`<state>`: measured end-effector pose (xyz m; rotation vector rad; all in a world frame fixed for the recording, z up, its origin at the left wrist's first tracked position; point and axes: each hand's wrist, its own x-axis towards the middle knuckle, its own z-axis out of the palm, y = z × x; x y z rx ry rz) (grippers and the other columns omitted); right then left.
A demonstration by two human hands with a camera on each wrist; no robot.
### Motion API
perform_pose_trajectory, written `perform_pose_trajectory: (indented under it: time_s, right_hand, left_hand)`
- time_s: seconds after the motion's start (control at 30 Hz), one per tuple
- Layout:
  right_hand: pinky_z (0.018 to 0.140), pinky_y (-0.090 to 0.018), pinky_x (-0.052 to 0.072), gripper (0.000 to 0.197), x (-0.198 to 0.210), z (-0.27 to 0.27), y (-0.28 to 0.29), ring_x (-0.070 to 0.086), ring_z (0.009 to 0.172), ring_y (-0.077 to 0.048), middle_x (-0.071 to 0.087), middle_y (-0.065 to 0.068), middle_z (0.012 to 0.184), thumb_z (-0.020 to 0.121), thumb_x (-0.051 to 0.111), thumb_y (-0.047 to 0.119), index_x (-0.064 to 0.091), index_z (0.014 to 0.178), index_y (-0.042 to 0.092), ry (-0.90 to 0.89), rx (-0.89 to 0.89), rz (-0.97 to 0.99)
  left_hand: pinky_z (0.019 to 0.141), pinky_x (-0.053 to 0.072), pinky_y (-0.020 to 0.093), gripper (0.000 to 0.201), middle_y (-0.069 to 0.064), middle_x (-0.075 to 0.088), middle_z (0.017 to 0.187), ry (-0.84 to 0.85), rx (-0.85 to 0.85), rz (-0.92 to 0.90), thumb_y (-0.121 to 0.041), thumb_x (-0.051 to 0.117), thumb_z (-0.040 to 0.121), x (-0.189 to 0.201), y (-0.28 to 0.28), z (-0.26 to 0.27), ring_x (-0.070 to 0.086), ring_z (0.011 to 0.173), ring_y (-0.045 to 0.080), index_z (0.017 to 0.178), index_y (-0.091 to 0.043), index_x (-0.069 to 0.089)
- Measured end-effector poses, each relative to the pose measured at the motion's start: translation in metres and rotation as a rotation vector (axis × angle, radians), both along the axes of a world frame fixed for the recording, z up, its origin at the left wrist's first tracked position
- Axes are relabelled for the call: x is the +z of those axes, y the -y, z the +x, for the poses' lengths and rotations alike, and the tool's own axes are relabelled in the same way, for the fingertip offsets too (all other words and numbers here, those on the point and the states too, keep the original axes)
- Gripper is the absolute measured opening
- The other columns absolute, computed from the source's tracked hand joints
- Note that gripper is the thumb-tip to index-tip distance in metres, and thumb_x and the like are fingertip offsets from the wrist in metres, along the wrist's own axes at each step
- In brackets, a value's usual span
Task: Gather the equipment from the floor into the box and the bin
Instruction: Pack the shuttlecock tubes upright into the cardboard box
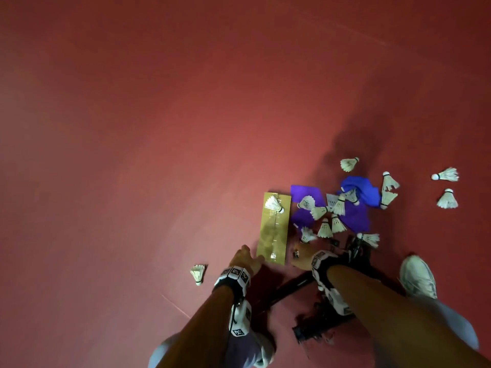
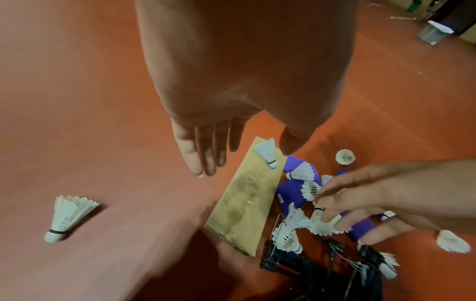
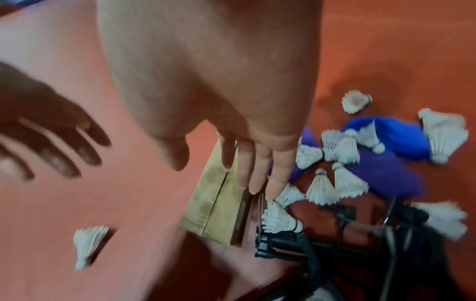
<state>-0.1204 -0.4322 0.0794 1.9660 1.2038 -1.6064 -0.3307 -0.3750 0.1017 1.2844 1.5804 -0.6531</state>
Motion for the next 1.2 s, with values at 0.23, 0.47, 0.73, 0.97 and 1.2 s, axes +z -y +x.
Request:
perform_pose_trajectory:
  time_s: [0.23, 0.47, 0.73, 0.97, 1.2]
  right_hand:
    - [0.098, -0.036, 0.047, 0.092, -0.164, -0.003, -0.01, 0.059, 0.123, -0.03, 0.057, -0.011, 0.138, 0.074, 0.074, 0.061, 0.044, 0.143, 0.009, -0.061, -0.471, -0.043]
    - [0.105, -0.042, 0.054, 0.095, -0.306, -0.014, 0.013, 0.069, 0.117, -0.022, 0.073, -0.002, 0.124, 0.054, 0.088, 0.073, 0.068, 0.129, 0.019, -0.192, -0.8, 0.007]
    - [0.113, -0.038, 0.042, 0.123, -0.216, -0.02, 0.009, 0.057, 0.129, -0.026, 0.057, -0.001, 0.143, 0.048, 0.074, 0.092, 0.046, 0.143, 0.019, -0.086, -0.821, -0.051]
    - [0.116, -0.033, 0.035, 0.108, -0.09, -0.016, 0.046, 0.048, 0.139, -0.021, 0.053, 0.001, 0.15, 0.062, 0.083, 0.075, 0.051, 0.147, 0.016, -0.306, -0.909, 0.016]
    - [0.117, -0.039, 0.04, 0.102, 0.06, 0.04, 0.066, 0.056, 0.134, -0.024, 0.063, -0.001, 0.142, 0.063, 0.076, 0.083, 0.06, 0.143, 0.021, -0.365, -0.921, 0.04]
  left_hand:
    - [0.11, 0.045, 0.042, 0.09, 0.018, 0.053, 0.148, 0.04, 0.169, 0.002, -0.069, 0.052, 0.083, -0.117, 0.01, 0.023, 0.055, 0.133, 0.036, 0.148, -0.008, 0.039]
    - [0.095, 0.058, 0.042, 0.078, 0.01, 0.076, 0.108, 0.087, 0.296, -0.009, -0.076, 0.054, 0.072, -0.223, 0.029, 0.027, 0.073, 0.1, 0.033, 0.116, -0.014, 0.068]
    - [0.085, 0.059, 0.039, 0.057, 0.008, 0.073, 0.11, 0.11, 0.399, 0.075, -0.068, 0.066, 0.078, -0.191, 0.044, 0.021, 0.07, 0.096, 0.03, 0.111, -0.022, 0.06]
    - [0.083, 0.062, 0.046, 0.072, 0.014, 0.066, 0.127, 0.113, 0.298, 0.068, -0.069, 0.064, 0.075, -0.075, 0.063, 0.033, 0.07, 0.103, 0.035, 0.135, -0.038, 0.038]
    - [0.098, 0.052, 0.036, 0.067, 0.016, 0.06, 0.142, 0.115, 0.174, 0.091, -0.054, 0.063, 0.095, 0.094, 0.06, 0.091, 0.061, 0.124, 0.034, 0.148, -0.018, 0.045]
